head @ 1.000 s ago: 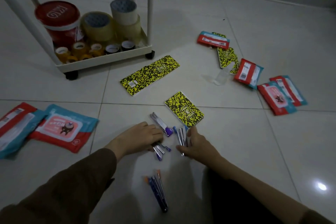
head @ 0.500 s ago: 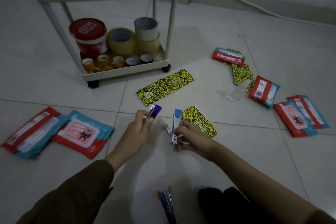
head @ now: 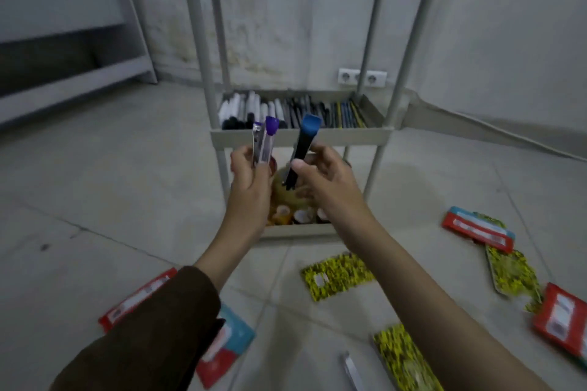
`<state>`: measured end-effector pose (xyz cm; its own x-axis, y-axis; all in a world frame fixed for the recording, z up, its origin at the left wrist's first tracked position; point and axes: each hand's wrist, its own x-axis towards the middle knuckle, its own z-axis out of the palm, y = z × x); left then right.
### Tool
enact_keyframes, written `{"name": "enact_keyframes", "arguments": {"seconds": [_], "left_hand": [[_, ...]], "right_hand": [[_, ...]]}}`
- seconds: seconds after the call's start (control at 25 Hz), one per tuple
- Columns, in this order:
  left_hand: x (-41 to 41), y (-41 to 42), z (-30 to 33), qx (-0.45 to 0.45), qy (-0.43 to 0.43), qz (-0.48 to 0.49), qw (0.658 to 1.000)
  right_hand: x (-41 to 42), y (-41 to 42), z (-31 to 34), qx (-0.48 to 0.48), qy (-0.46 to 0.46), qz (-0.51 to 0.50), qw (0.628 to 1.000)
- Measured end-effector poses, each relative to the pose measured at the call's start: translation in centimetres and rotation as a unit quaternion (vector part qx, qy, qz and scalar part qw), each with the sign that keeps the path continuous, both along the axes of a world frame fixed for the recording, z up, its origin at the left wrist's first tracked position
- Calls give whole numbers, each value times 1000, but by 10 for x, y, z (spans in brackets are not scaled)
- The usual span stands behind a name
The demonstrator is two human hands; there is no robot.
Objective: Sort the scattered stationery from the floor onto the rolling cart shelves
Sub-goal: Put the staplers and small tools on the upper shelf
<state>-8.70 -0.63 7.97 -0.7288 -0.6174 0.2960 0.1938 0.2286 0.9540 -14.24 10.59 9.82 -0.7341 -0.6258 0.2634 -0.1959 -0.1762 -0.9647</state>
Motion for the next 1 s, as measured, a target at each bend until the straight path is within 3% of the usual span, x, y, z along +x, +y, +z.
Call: {"name": "enact_keyframes", "arguments": {"seconds": [0.28, 0.44, 0.6, 0.72, 0.88, 1.0], "left_hand": [[-13, -33, 124, -209, 127, 17, 969], [-23, -46, 188, -280, 165, 39, 945], [-53, -71, 240, -366, 122, 113, 916], [-80, -84, 264, -407, 4, 188, 894], [-97, -85, 269, -499, -272, 204, 797], [-99, -88, 263, -635, -311, 213, 674]], "right_hand": [[-32, -27, 133, -80, 288, -52, 953], [-62, -38, 193, -90, 361, -142, 917], [-97, -55, 243, -64, 383, -200, 900], [-119, -74, 267, 37, 405, -195, 893], [-133, -97, 273, 189, 366, -151, 899], [-139, -107, 264, 254, 387, -179, 868]]}}
